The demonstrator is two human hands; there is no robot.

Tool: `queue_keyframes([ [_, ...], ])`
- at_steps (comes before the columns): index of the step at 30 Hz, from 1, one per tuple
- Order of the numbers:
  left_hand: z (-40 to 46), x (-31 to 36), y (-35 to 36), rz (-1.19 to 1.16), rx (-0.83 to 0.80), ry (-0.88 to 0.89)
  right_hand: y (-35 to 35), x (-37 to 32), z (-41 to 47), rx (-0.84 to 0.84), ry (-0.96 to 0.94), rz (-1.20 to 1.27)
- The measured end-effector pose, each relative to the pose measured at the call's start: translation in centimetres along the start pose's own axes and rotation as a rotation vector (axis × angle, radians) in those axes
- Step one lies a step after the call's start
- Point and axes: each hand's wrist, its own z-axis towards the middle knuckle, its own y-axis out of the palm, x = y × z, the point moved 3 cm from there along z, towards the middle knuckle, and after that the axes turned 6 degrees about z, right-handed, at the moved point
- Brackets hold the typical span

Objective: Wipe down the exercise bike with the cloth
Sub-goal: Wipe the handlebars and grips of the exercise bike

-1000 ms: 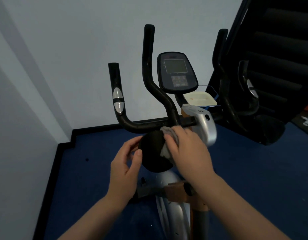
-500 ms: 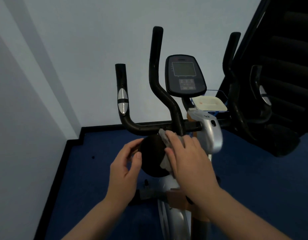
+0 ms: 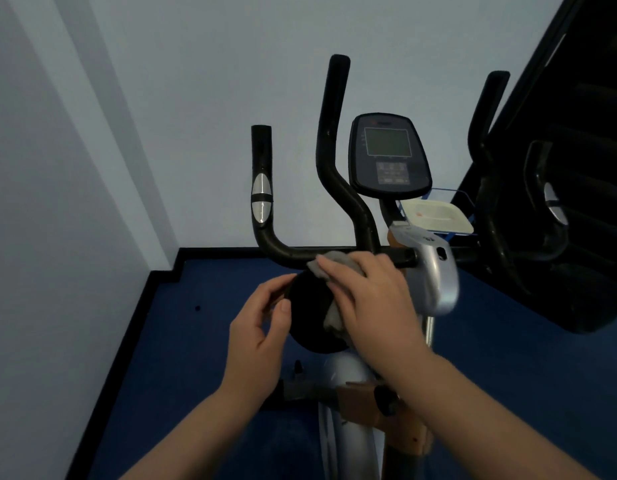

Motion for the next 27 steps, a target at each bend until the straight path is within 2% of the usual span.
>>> queue_keyframes([
  [3,0.0,0.0,0.1,0.006,0.018,0.000,0.5,-0.1,0.6,-0.057,0.027,0.018],
  [7,0.1,0.1,-0.1,-0.028,-0.012,-0.003,-0.7,0.5,-2.9,-0.005,0.046,0.116],
  [13,0.2,0.5,0.0,-0.015,-0.014,-0.016,0.4,0.2,1.1,-0.063,0.105,-0.037],
  [17,0.5,0.6,0.1,-0.006,-0.036,-0.041,-0.2,0.9,-0.7,-0.110,0.180,0.151],
  [22,0.7,0.5,0.2,0.026,-0.009,-0.039,0.3,0.9,0.8,-0.152,0.160,-0.129],
  [27,0.6,0.5,0.4,0.059,0.020,-0.024,0.8,0.3,1.1,-0.129,0.155,-0.123],
])
